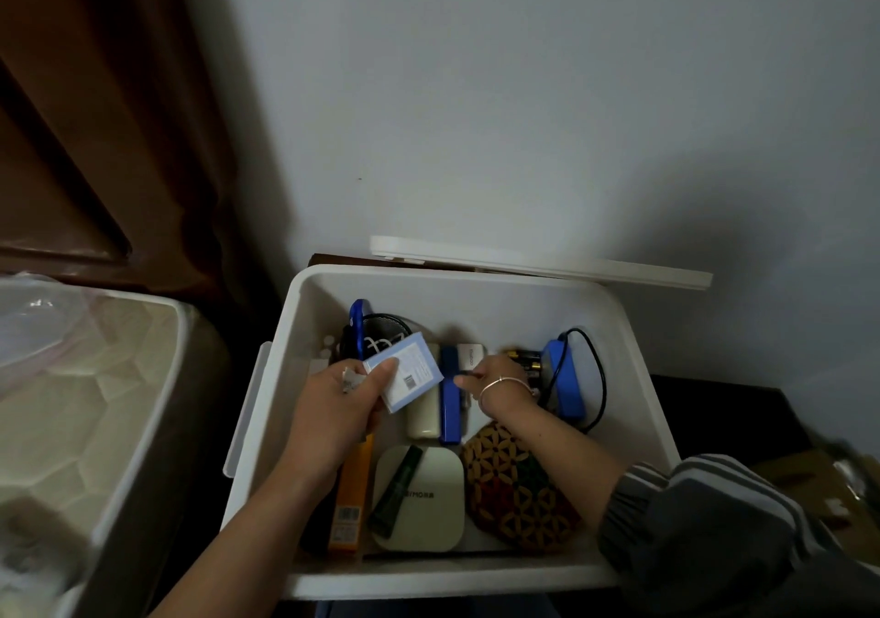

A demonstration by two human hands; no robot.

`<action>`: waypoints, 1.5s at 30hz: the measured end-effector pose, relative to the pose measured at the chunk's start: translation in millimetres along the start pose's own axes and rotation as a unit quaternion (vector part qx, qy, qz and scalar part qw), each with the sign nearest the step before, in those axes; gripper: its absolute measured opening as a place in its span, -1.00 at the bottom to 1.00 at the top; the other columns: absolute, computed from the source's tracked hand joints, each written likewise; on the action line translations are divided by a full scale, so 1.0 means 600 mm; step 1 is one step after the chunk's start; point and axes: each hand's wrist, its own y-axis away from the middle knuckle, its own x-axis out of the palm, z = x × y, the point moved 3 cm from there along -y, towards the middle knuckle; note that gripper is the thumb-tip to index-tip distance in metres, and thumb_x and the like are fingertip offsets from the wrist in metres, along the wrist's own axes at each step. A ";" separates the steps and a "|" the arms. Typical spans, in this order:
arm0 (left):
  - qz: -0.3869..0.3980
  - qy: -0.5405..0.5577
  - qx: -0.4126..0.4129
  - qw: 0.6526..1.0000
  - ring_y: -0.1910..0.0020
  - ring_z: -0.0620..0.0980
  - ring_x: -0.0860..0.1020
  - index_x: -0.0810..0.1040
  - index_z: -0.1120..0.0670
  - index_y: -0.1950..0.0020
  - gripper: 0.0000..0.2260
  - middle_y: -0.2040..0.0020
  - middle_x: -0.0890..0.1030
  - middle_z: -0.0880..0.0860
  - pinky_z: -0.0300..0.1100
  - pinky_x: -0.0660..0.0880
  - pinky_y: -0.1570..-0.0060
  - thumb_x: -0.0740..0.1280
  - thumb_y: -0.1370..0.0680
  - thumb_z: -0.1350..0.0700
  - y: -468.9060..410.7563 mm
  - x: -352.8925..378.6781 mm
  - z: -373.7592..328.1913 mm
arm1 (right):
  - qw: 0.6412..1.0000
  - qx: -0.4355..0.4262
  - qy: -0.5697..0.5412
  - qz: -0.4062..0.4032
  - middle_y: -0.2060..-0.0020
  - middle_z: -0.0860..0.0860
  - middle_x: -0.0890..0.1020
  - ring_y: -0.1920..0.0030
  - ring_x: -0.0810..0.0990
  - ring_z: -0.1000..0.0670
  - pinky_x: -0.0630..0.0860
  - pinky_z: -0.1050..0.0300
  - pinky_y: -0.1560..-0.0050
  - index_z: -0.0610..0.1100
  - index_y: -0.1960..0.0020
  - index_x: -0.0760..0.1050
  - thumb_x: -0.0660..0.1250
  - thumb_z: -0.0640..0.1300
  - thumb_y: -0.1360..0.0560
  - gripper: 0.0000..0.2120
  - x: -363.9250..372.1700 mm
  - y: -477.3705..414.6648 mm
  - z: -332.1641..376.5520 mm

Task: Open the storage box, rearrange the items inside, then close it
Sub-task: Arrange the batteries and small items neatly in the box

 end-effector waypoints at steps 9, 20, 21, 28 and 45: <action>-0.004 0.028 -0.008 1.000 0.31 -0.11 0.60 0.57 0.04 0.15 -0.80 0.24 0.62 0.00 -0.36 0.49 0.45 0.34 -0.56 -0.07 0.002 -0.001 -0.003 | 0.994 0.071 -0.084 -0.001 0.06 -0.20 0.62 0.05 0.61 -0.14 0.53 0.08 0.06 -0.34 -0.03 0.55 0.32 -0.19 -0.52 -0.79 0.001 -0.014 -0.015; 0.010 0.025 -0.007 1.000 0.31 -0.10 0.59 0.56 0.07 0.13 -0.78 0.22 0.62 0.02 -0.43 0.45 0.50 0.33 -0.57 -0.06 -0.001 0.002 -0.006 | 0.994 0.094 0.024 -0.042 -0.03 -0.17 0.62 -0.04 0.61 -0.14 0.54 0.10 0.08 -0.26 -0.06 0.53 0.36 -0.20 -0.47 -0.80 0.030 -0.008 -0.002; 0.010 0.024 -0.008 1.000 0.31 -0.10 0.59 0.56 0.07 0.13 -0.78 0.21 0.62 0.02 -0.43 0.46 0.49 0.33 -0.57 -0.06 -0.001 0.002 -0.006 | 0.994 0.096 0.027 -0.035 -0.02 -0.15 0.62 -0.03 0.61 -0.13 0.54 0.11 0.08 -0.26 -0.06 0.53 0.37 -0.20 -0.46 -0.80 0.030 -0.008 -0.001; 0.018 0.004 -0.013 1.000 0.27 -0.06 0.62 0.56 0.07 0.13 -0.77 0.21 0.63 0.04 -0.36 0.50 0.43 0.32 -0.57 -0.08 -0.004 0.003 -0.002 | 0.991 0.090 0.088 0.035 0.19 -0.10 0.57 0.11 0.59 -0.09 0.46 0.16 0.22 -0.21 0.12 0.51 0.43 -0.06 -0.39 -0.77 -0.018 -0.003 -0.024; 0.012 -0.005 -0.011 1.000 0.28 -0.08 0.60 0.55 0.08 0.14 -0.76 0.21 0.61 0.02 -0.37 0.48 0.44 0.32 -0.57 -0.08 -0.007 0.002 -0.002 | 0.905 -0.101 0.411 -0.048 -0.10 -0.15 0.60 -0.08 0.60 -0.13 0.54 0.03 -0.03 -0.27 -0.12 0.52 0.21 -0.43 -0.49 -0.75 -0.073 -0.012 -0.056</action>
